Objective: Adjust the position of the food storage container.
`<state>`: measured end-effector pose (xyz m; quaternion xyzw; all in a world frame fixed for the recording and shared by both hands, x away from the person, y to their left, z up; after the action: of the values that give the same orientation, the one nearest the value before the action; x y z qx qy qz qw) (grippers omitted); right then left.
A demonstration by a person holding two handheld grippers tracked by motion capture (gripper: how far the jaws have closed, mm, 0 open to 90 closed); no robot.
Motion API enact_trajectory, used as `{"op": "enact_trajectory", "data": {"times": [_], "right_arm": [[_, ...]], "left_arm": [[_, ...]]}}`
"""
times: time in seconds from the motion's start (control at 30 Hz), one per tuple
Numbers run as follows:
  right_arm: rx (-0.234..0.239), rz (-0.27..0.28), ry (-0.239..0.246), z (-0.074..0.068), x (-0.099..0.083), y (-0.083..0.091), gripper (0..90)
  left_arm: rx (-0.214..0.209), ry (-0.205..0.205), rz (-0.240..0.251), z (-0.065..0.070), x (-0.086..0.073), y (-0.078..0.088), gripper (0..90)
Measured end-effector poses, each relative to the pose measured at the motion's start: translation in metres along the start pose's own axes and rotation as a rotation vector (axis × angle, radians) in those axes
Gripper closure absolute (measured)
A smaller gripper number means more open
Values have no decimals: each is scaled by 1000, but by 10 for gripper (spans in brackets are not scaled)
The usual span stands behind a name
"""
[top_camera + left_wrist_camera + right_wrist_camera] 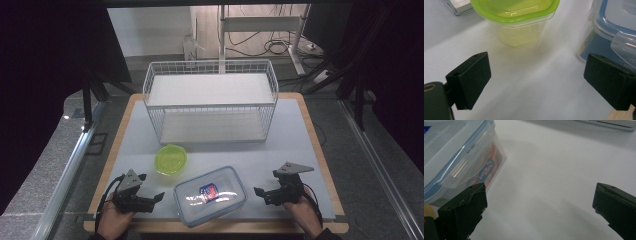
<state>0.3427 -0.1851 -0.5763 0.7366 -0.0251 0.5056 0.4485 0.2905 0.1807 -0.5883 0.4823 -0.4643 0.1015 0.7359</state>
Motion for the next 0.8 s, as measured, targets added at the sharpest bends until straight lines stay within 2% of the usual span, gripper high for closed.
{"op": "enact_trajectory", "data": {"times": [0.23,0.37,0.47,0.57,0.6,0.7,0.8], "right_arm": [[-13,5,7,2,1,1,0],[-23,-15,22,1,-1,-2,0],[-31,-21,23,2,-2,-2,0],[-33,-12,24,3,-1,-1,0],[-28,-2,20,3,1,0,0],[-34,-4,26,3,1,-1,0],[-38,-6,30,3,1,-1,0]], "left_arm": [[6,-14,-10,1,-1,-2,38],[11,2,-1,-1,0,-1,30],[-11,27,12,0,3,1,29],[1,31,13,0,5,1,58],[17,27,14,-1,6,2,71],[22,35,17,-1,8,3,133],[2,40,26,2,14,4,180]]}}
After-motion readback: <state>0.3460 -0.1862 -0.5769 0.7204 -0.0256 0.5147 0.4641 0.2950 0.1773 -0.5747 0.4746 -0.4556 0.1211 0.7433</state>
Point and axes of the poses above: each handheld gripper's, and its own axes: y roughly backward along the jaws, x roughly out of its top, z roughly to its right, the point moved 10 cm from there along -y, roughly forward along the jaws, and after that the axes turned 4 degrees about y, right-handed, at the moved point
